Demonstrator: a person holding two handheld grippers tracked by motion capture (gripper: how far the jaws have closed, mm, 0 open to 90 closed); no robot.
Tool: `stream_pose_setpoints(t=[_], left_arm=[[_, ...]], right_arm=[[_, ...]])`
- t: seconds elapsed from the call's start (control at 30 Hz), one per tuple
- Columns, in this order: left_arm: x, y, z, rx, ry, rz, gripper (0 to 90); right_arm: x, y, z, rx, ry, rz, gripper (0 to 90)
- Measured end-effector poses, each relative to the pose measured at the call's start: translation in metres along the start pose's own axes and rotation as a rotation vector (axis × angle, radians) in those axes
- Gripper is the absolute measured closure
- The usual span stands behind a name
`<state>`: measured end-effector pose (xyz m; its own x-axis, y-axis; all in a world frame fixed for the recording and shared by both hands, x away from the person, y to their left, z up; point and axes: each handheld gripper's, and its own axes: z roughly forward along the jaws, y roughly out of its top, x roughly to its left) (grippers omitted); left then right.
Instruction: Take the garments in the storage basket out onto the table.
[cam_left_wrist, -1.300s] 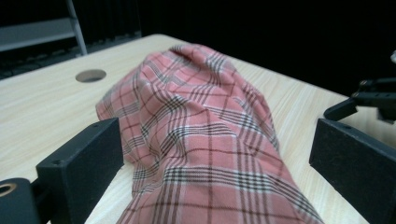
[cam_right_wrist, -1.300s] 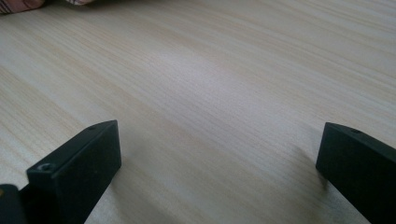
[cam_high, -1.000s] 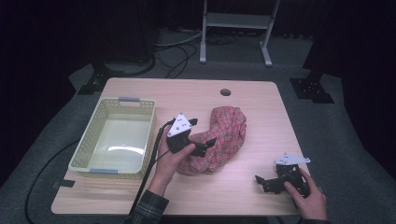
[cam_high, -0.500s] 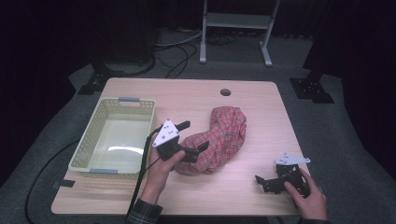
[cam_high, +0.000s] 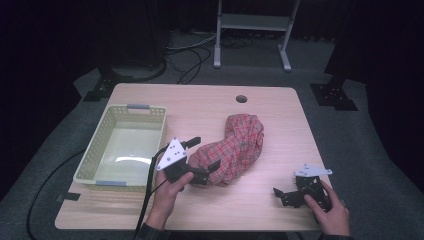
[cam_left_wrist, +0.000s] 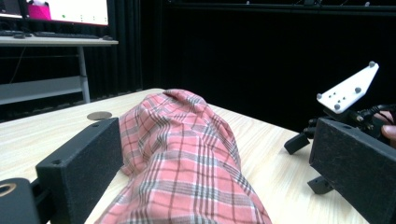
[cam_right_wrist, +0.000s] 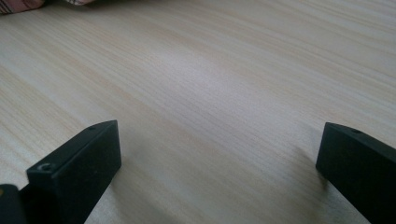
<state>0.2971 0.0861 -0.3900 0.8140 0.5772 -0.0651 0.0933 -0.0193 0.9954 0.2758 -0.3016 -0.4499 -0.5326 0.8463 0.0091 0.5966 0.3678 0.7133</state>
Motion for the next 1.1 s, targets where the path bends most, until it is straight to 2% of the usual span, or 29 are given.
stream_pose_setpoints(t=[0.67,1.1], left_arm=[[-0.007,-0.035,-0.013,-0.011,0.014,0.003,2.6],[-0.012,-0.049,-0.016,-0.012,0.012,0.015,2.6]], right_arm=[[0.0,0.0,0.0,0.0,0.0,0.0,0.0],[0.0,0.0,0.0,0.0,-0.006,0.007,0.0]])
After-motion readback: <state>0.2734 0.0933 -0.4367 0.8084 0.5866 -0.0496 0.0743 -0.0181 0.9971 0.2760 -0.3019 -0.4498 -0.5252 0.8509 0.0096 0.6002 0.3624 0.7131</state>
